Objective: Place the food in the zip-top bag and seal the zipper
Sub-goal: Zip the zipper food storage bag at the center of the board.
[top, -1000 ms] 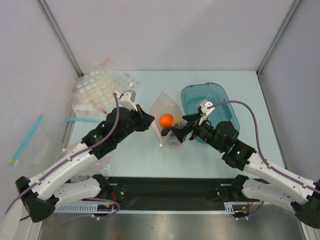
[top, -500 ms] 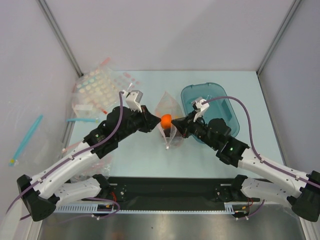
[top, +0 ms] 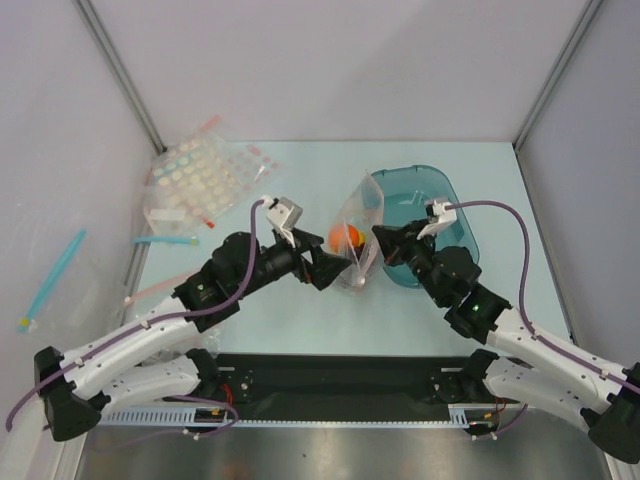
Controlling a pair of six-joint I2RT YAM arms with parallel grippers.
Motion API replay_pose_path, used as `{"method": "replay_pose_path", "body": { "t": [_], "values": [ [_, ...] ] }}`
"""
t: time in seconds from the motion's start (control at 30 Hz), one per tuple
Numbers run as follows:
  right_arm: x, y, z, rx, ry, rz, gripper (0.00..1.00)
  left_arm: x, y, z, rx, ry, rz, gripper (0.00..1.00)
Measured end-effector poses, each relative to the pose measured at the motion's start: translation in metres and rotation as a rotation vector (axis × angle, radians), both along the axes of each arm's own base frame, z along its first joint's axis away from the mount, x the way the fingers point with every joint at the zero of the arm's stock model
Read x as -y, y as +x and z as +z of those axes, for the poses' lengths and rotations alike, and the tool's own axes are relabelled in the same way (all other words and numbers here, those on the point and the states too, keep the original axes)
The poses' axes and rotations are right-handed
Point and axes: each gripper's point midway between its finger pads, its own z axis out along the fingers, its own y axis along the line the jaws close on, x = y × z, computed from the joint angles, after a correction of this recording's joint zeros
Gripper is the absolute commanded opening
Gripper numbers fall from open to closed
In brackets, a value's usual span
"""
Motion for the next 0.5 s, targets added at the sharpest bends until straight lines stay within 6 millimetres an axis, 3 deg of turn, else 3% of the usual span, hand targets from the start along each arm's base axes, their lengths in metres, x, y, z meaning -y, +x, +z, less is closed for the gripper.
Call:
{"method": "replay_pose_path", "body": {
  "t": [0.1, 0.23, 0.37, 0.5],
  "values": [
    [0.011, 0.008, 0.002, -0.018, 0.038, -0.059, 0.00, 0.013, -0.013, 0.001, 0.092, 0.022, -0.030, 1.00],
    [0.020, 0.013, -0.001, -0.050, 0.066, -0.104, 0.00, 0.023, -0.030, -0.014, 0.191, 0.064, -0.054, 1.00],
    [0.024, 0.015, -0.004, -0.076, 0.088, -0.125, 0.00, 0.020, -0.042, -0.037, 0.303, 0.109, -0.071, 1.00],
    [0.025, 0.015, -0.004, -0.090, 0.104, -0.127, 0.00, 0.019, -0.046, -0.045, 0.416, 0.145, -0.056, 0.98]
  ]
}}
